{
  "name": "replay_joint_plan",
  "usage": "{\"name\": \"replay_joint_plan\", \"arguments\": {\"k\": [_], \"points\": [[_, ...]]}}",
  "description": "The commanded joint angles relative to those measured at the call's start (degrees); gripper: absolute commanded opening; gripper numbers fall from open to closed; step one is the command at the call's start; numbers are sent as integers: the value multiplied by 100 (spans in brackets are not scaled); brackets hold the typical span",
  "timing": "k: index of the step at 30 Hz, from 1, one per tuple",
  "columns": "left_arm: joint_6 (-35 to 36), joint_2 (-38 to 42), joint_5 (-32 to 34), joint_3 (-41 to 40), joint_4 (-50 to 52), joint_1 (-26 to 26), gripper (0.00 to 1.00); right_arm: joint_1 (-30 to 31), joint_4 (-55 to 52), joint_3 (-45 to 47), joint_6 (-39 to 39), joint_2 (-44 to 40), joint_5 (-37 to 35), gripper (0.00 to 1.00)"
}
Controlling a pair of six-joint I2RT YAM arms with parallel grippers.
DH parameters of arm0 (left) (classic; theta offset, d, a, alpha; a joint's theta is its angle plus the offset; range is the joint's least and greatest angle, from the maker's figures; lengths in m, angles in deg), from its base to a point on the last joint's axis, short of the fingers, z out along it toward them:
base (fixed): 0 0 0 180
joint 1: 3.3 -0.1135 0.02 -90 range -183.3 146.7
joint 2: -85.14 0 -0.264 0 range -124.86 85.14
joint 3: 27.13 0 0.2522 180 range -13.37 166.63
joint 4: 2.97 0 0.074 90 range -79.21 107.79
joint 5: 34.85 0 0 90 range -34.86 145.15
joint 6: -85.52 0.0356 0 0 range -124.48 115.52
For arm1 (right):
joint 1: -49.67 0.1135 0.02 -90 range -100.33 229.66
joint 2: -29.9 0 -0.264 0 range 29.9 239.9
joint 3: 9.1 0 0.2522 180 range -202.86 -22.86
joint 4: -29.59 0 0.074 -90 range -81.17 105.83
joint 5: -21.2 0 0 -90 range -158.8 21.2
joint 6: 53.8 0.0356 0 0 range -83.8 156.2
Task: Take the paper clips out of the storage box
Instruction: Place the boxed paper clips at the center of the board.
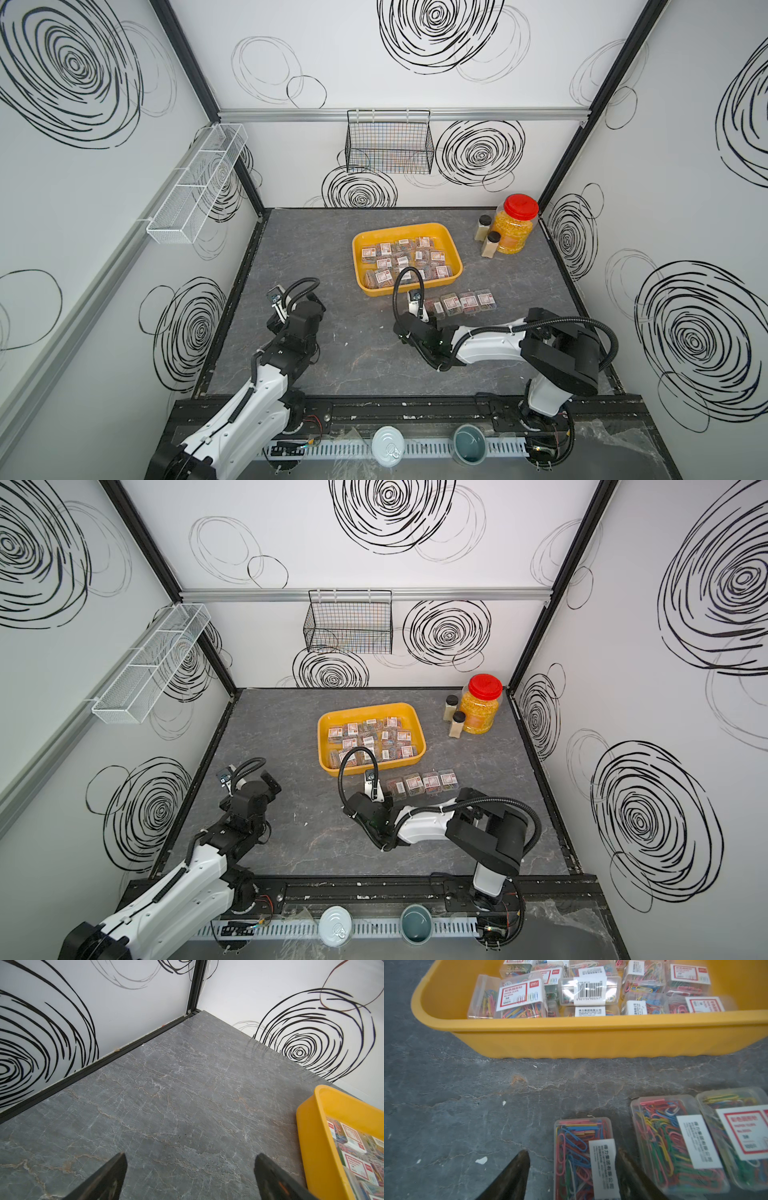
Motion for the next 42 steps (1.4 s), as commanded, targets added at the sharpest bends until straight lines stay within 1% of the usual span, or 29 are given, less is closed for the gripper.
{"name": "replay_joint_plan", "arguments": {"k": [1,11,20,30,38,42], "points": [[-116,19,228,11,-25,49,99,20,-275,-144,125,139,-119,65],[-134,-65,342,62,15,135,99,-93,-236,-150,186,312,-160,59],[-108,-103,384,80,-2,196,99,-338,-68,-73,336,451,-142,56],[-152,-78,500,76,53,260,99,-507,-502,-367,657,559,-457,56],[-143,-96,535,88,51,329,99,-242,-832,-559,526,230,-782,59],[-158,-60,570,80,62,320,99,-188,-857,-572,418,119,-729,60]]}}
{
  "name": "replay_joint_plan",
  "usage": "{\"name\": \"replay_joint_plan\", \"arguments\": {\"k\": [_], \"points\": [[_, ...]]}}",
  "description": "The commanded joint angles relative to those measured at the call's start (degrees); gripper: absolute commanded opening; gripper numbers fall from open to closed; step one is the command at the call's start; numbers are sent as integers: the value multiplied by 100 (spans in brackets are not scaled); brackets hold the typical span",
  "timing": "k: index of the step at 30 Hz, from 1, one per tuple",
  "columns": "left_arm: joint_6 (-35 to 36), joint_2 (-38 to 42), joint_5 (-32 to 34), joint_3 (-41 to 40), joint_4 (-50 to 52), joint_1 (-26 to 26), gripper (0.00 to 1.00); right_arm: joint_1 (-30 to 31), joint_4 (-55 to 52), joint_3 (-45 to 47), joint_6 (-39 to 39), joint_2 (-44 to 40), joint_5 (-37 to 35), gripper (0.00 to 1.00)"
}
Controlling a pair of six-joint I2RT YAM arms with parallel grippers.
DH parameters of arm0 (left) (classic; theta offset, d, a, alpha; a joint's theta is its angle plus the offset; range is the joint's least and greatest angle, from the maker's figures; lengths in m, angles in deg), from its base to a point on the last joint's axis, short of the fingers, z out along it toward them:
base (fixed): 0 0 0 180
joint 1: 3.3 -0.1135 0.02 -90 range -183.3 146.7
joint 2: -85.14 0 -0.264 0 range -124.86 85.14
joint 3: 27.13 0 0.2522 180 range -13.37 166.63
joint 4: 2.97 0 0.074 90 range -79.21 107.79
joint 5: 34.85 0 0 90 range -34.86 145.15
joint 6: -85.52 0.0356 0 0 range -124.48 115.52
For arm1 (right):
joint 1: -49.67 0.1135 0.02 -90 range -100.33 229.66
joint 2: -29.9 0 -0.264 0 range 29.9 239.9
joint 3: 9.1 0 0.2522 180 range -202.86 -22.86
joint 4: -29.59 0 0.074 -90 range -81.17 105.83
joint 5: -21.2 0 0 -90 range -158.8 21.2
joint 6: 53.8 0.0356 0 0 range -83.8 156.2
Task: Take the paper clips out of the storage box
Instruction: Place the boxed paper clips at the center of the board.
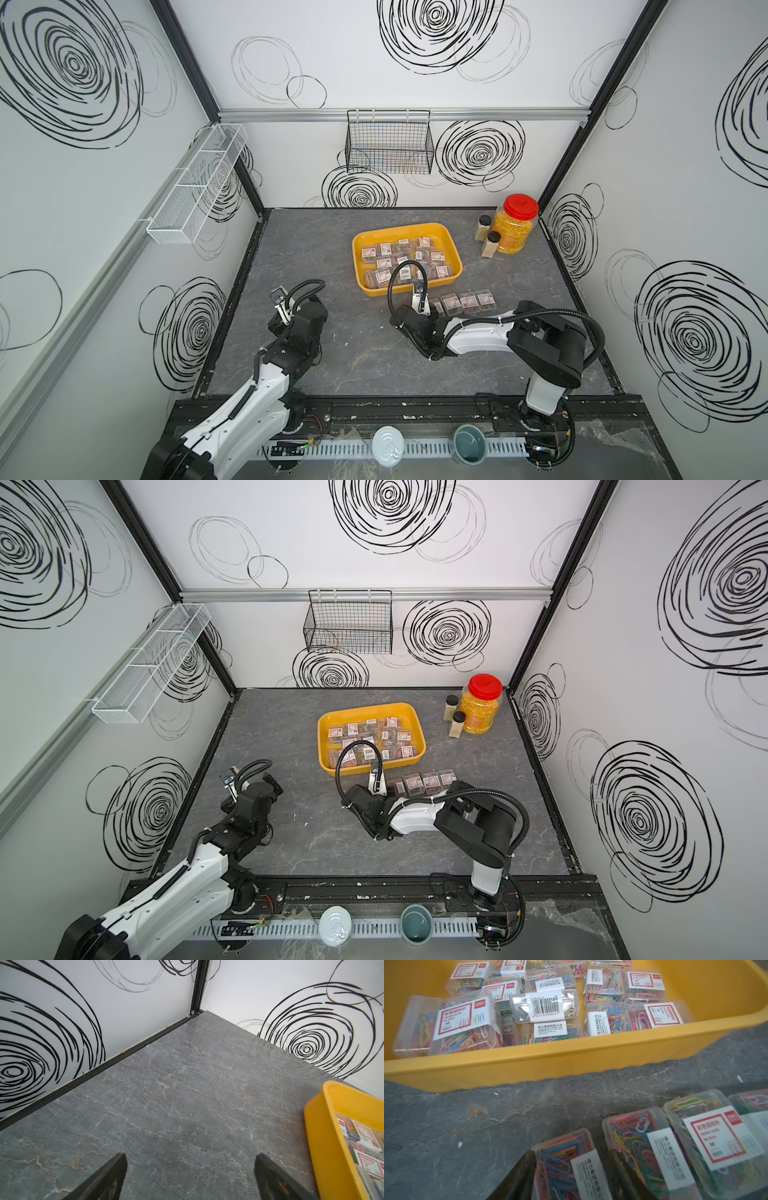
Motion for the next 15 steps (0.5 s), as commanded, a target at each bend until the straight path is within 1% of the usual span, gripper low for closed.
{"name": "replay_joint_plan", "arguments": {"k": [1,7,10,12,15], "points": [[-93,54,168,83,-34,43,99,54,-279,-113,-52,-240,-106,60],[-66,17,216,101,-49,114,99,25,204,189,-407,-655,346,61],[-75,2,266,114,-32,138,99,-150,222,248,-617,-1016,595,61],[-91,15,295,117,-18,161,99,-485,353,379,-741,-1328,997,61],[-93,23,314,107,-26,190,99,-1234,541,619,-825,-1817,1897,62]]}}
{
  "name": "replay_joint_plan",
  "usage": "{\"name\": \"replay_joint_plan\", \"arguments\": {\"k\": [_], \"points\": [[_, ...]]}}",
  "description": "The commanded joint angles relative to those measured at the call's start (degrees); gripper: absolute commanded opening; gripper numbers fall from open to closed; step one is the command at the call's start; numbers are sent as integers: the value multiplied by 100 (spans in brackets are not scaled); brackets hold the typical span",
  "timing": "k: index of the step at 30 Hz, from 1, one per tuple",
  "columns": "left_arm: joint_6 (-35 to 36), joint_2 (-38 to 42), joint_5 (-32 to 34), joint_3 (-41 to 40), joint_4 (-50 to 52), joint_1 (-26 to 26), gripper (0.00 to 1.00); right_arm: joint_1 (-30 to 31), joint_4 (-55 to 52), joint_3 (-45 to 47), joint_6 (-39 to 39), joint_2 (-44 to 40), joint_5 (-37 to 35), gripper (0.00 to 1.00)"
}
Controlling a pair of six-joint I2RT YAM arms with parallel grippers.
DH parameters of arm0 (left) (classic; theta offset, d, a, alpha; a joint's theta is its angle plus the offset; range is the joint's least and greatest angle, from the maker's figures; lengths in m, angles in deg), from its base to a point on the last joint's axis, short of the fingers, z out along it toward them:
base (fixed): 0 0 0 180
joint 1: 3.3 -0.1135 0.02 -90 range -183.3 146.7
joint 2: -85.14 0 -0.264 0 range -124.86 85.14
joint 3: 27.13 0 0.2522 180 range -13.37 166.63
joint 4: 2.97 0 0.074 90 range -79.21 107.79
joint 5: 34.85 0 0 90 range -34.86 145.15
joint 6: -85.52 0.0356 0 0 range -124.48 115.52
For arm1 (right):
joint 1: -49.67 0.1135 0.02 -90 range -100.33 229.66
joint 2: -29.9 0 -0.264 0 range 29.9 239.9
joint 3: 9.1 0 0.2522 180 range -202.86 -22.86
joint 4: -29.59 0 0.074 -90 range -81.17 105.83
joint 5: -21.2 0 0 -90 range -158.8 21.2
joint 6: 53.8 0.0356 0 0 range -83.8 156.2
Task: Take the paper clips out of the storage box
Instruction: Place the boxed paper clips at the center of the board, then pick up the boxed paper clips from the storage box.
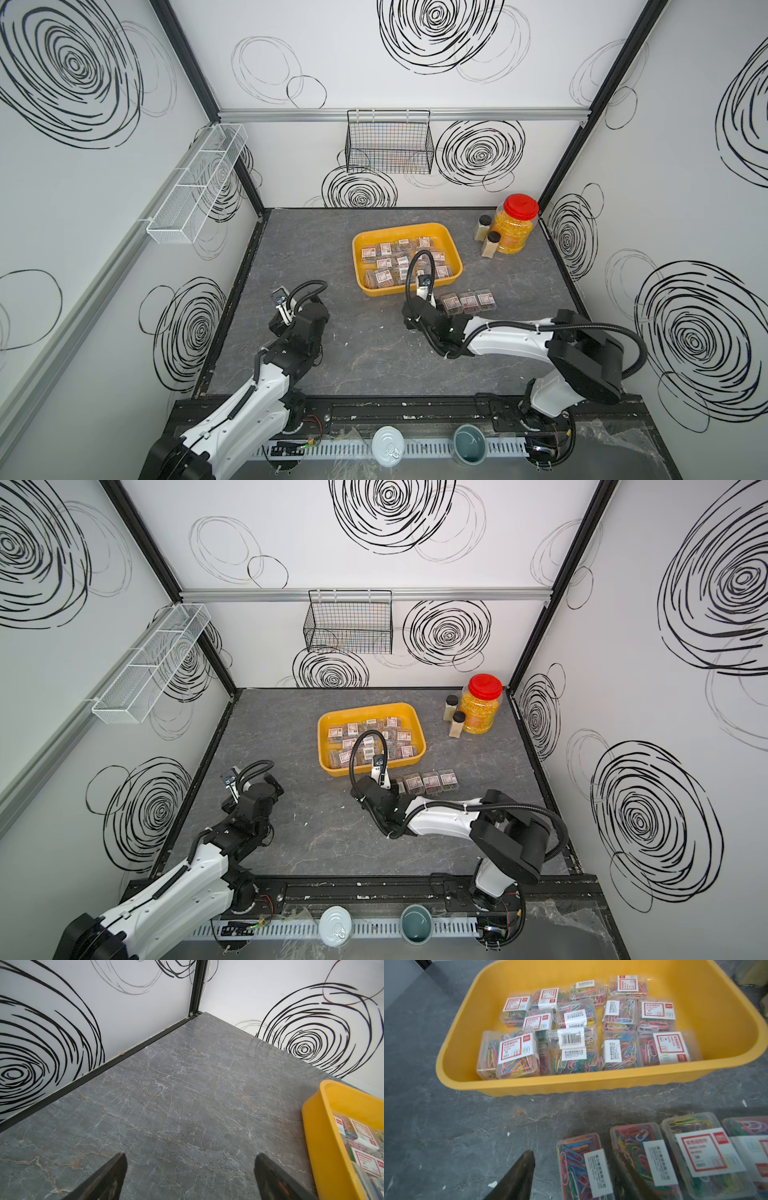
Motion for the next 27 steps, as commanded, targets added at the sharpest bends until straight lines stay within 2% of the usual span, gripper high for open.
{"name": "replay_joint_plan", "arguments": {"k": [1,5,9,18,20,27], "points": [[-93,29,183,87,-32,51,99,-788,256,208,-229,-463,1025,62],[-66,41,280,80,-67,181,99,-1451,-22,-95,-435,-391,1495,62],[-66,-7,486,110,-52,385,99,-1883,-368,-747,-685,73,2119,64],[-128,-291,880,286,65,703,99,-1897,-1603,-2535,-1040,1567,2141,75],[-128,-330,941,296,78,749,99,-1831,-1912,-2850,-1019,1841,1962,78],[-183,-287,1051,292,127,822,99,-1614,-2313,-3531,-1118,2485,1611,89]]}}
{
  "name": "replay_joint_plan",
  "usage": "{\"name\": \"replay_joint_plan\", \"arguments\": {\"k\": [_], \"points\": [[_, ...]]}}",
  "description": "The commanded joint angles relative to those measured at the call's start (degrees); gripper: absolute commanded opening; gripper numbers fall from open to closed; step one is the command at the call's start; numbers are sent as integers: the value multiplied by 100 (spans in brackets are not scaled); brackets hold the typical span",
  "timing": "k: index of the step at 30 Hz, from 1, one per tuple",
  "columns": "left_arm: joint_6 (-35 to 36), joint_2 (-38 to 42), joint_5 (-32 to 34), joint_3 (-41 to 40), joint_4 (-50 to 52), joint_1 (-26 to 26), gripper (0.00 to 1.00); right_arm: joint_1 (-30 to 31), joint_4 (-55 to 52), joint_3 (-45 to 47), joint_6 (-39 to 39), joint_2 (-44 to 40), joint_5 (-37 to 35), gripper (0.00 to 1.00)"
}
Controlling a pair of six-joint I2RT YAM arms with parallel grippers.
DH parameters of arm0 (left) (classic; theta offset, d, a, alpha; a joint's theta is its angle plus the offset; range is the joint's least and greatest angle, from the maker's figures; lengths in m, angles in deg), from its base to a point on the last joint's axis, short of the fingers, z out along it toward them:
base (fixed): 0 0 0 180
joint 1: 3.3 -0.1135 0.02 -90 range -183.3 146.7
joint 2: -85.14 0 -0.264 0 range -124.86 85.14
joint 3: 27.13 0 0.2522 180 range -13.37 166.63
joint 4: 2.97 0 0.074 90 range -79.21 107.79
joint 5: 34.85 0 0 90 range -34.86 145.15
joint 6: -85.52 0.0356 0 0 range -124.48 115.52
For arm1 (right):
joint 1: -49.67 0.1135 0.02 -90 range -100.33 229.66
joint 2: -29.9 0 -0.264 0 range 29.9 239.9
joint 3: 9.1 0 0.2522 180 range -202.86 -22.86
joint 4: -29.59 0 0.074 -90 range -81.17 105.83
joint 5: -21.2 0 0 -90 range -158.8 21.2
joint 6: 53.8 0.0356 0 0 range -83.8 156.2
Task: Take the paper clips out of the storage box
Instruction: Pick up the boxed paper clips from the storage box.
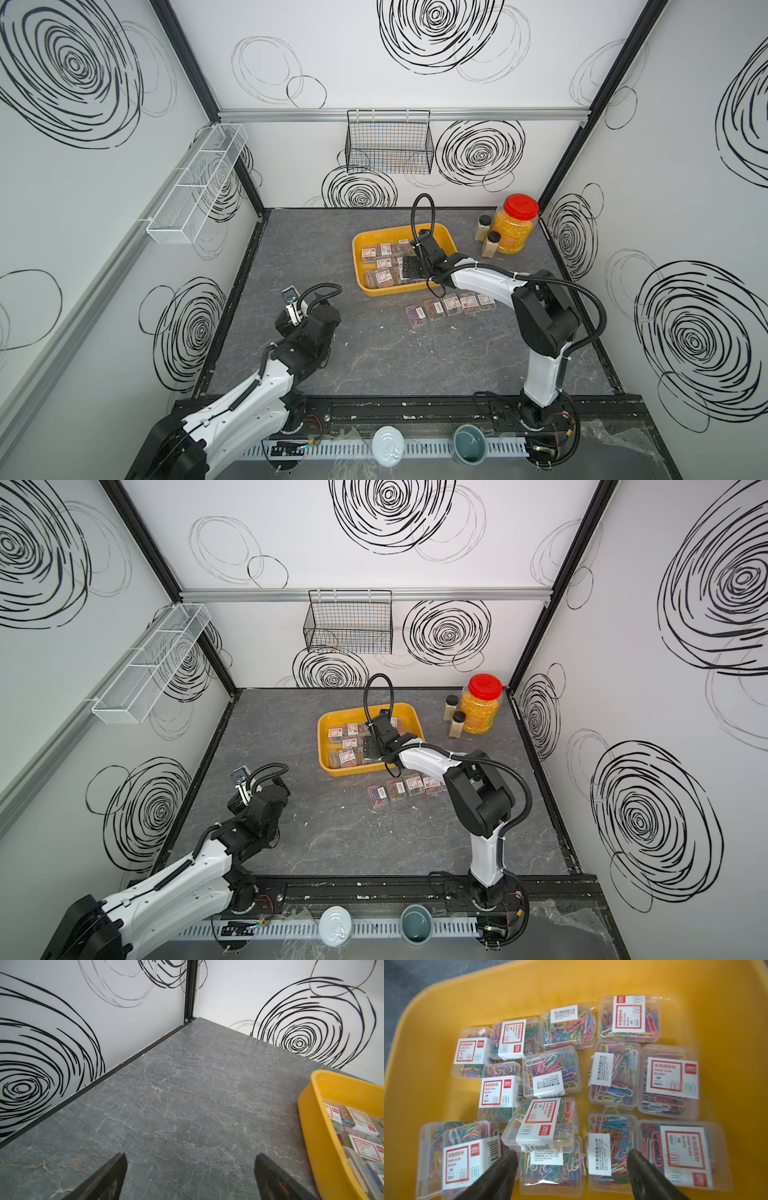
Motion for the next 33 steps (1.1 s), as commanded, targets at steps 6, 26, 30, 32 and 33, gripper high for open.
{"name": "replay_joint_plan", "arguments": {"k": [6,26,30,32,33], "points": [[-67,-18,249,175,-49,73,99,112,-690,-889,-68,757,-296,91],[-127,-117,423,239,41,180,99,223,-1003,-2113,-248,1899,-288,91],[-141,-99,457,248,39,191,99,96,-876,-2070,-365,1933,12,88],[-123,-108,441,231,23,199,99,6,-803,-2013,-358,1924,148,84],[-115,-116,441,231,11,200,99,-23,-777,-1987,-352,1925,206,82]]}}
